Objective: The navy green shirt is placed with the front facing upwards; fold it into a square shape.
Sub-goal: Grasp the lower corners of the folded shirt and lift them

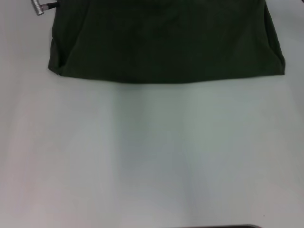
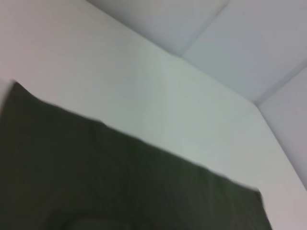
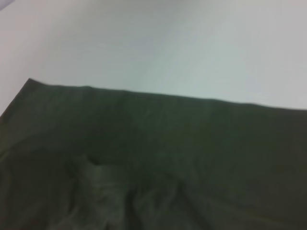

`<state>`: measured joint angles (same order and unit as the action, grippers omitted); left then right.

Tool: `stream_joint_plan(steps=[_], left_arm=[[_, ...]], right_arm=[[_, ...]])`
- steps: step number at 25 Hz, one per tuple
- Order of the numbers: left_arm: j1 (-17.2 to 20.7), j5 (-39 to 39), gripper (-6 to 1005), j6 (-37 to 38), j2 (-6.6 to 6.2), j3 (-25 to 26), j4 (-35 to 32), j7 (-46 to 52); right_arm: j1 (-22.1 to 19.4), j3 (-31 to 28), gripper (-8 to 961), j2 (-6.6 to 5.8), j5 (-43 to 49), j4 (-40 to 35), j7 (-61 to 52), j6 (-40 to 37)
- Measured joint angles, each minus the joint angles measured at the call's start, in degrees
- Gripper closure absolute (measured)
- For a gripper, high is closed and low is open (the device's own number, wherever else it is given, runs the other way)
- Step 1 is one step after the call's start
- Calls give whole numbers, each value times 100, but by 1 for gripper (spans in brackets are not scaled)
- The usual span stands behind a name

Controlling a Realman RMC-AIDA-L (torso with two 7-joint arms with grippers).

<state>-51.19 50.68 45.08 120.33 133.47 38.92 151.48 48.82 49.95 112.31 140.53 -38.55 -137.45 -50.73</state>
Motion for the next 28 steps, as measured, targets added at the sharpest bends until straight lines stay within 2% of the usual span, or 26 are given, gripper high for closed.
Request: stream_joint_plan(steps=[1, 5, 6, 10, 12, 14, 15, 17, 24, 28], left_arm=[[9, 0, 309, 181, -35, -1, 35, -9], [57, 13, 307, 1462, -339, 33, 169, -33], [113, 17, 306, 1755, -381, 88, 252, -31], [516, 116, 303, 2546, -395, 333, 753, -36], [703, 156, 301, 2848, -442, 359, 882, -38], [819, 147, 299, 3035, -531, 359, 898, -21], [819, 147, 302, 3035, -531, 359, 898, -21], [992, 84, 309, 3155, -653, 289, 824, -30], [1185, -17, 306, 3118, -732, 267, 592, -44], [1165, -201, 304, 3075, -761, 233, 454, -27]], right_arm=[[-2, -34, 107, -13, -2, -9, -1, -150], [-90, -235, 94, -35, -18, -185, 5, -1063], [-171, -281, 91, -19, -26, -339, 8, -1314], [-621, -543, 78, 121, -168, -1078, -8, -2199], [-874, -760, 72, 146, -402, -1355, -7, -2638], [-1079, -980, 83, 117, -643, -1475, -7, -2959], [-1190, -1101, 88, 80, -807, -1484, -7, -3142], [-1346, -1253, 88, 24, -1019, -1449, 23, -3368], [-1792, -1385, 87, 40, -1232, -1366, 250, -3809], [-1825, -1643, 87, -30, -1234, -1361, 112, -3921]])
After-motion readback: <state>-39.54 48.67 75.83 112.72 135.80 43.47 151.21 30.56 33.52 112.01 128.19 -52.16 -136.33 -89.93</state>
